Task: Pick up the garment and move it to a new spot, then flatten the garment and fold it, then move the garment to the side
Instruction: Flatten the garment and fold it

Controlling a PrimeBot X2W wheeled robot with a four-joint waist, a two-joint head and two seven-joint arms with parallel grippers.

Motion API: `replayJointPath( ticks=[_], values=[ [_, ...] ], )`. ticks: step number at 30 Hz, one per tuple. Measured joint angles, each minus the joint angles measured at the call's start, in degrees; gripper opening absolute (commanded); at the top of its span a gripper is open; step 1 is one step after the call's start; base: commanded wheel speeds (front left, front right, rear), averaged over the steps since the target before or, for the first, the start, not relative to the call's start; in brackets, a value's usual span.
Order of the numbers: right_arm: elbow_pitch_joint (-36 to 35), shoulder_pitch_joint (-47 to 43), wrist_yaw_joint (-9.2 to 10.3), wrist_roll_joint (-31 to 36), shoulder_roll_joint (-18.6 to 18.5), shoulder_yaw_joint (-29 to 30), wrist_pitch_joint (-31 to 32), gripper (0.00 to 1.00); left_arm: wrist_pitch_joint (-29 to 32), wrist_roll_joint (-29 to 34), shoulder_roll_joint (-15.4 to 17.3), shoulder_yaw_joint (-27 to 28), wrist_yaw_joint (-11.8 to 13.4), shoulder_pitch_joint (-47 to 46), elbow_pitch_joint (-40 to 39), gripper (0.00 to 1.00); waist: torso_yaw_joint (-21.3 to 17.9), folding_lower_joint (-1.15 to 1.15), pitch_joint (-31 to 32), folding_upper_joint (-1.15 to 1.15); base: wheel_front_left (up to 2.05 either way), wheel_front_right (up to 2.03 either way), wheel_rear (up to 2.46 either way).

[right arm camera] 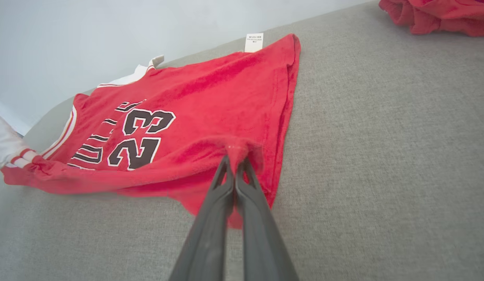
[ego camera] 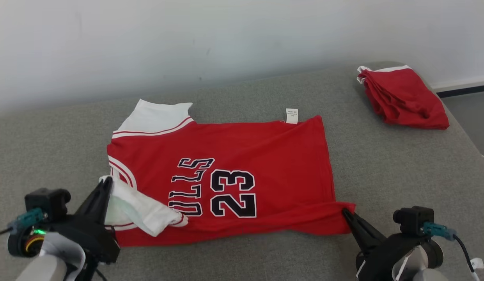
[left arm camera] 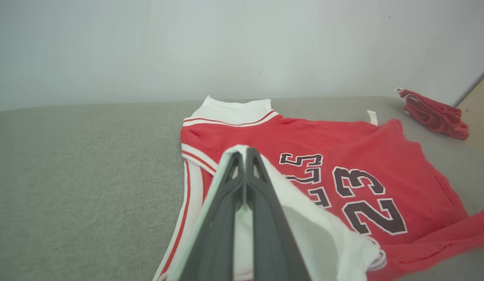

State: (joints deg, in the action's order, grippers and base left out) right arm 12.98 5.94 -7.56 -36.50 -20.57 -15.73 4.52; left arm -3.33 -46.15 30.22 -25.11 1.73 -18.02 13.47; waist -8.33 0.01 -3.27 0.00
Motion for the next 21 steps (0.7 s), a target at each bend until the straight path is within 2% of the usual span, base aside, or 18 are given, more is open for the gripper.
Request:
replayJointPath(
  ticks=[10,17,18,19,20,21],
  values=[
    [9.8,12.2,0.0,-1.4,1.5,-3.5,-0.6,0.0,1.9,2.4,-1.6,-2.4,-4.9,-15.5,16.2,0.0,-1.2,0.0,-4.4,0.0,0.0,0.0,0.0],
    [16.7,18.5,0.0,-1.8,2.2,-5.5,-3.3,0.0,-0.5,5.2,-3.4,-4.7,-6.8,-22.4,24.8,0.0,-1.5,0.01,-7.3,0.0,0.0,0.0,0.0],
    [17.4,19.0,0.0,-1.8,2.4,-6.1,-3.7,0.4,-1.0,5.3,-3.8,-5.0,-6.9,-23.0,26.0,0.0,-1.5,0.01,-7.5,0.01,0.0,0.0,0.0],
    [18.0,19.4,0.0,-1.9,2.5,-6.5,-4.3,0.98,-1.4,5.3,-4.2,-5.2,-7.3,-23.4,27.0,0.0,-1.5,0.01,-7.7,0.01,0.0,0.0,0.0],
    [18.5,19.9,0.0,-2.0,2.5,-6.8,-4.8,1.0,-2.3,5.8,-4.4,-5.5,-7.3,-23.8,27.9,0.34,-1.5,0.01,-7.7,0.01,0.0,0.0,0.0],
    [19.0,20.1,0.0,-2.1,2.5,-7.2,-5.4,1.0,-3.3,6.4,-4.7,-5.6,-7.3,-24.2,28.9,1.0,-1.5,0.01,-7.6,0.01,0.0,0.0,0.0]
  ],
)
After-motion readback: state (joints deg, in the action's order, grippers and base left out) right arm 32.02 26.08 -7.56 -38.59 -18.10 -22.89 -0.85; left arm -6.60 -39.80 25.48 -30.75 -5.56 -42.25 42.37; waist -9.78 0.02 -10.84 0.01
